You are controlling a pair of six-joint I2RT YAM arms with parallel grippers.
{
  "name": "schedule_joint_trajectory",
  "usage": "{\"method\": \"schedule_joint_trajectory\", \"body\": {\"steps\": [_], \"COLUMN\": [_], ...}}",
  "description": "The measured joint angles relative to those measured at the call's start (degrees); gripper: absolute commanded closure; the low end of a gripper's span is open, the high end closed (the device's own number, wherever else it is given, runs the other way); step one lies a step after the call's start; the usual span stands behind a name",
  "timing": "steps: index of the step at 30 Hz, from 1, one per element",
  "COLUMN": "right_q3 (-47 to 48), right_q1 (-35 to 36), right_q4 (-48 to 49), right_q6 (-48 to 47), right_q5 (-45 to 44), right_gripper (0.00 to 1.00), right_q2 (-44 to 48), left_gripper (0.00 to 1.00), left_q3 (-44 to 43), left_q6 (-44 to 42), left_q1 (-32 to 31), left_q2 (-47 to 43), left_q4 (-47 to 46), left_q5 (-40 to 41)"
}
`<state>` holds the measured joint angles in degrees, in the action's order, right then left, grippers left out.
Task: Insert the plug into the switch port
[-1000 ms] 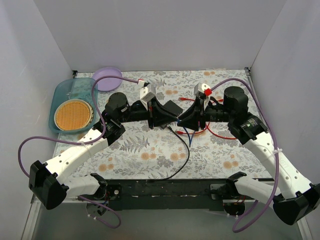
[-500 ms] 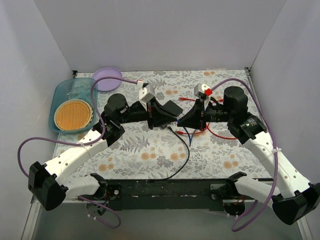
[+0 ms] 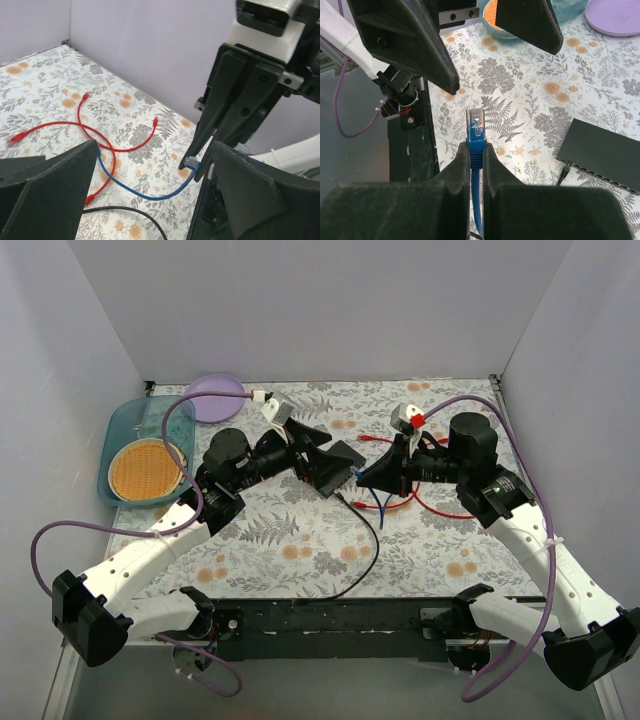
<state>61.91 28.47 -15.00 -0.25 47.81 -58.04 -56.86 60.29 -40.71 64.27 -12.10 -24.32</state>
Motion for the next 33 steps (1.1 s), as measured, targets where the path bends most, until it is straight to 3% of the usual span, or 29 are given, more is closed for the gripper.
{"method": "schedule_joint_trajectory", "body": {"steps": [11, 25, 33], "right_q3": [-0.24, -1.86, -3.23], "right_q1": [0.17, 9.64, 12.44], "right_q4": [-2.71, -6.75, -7.17], "right_q6": [-1.6, -5.7, -6.82], "right_q5": [-7.89, -34.58, -42.84], "right_gripper": [0.99, 0.99, 0.99], "right_q2": [0.63, 3.3, 5.14], "left_gripper": [0.02, 0.02, 0.02], "left_q3": [-0.09, -0.09, -0.09], "left_q6": [2.29, 2.36, 2.36], "left_q1": [0.02, 0.02, 0.02], "left_q2": [0.0, 0.17, 1.14], "left_q4": [1.99, 2.05, 2.23], "left_q5": [5.31, 5.64, 5.46]}}
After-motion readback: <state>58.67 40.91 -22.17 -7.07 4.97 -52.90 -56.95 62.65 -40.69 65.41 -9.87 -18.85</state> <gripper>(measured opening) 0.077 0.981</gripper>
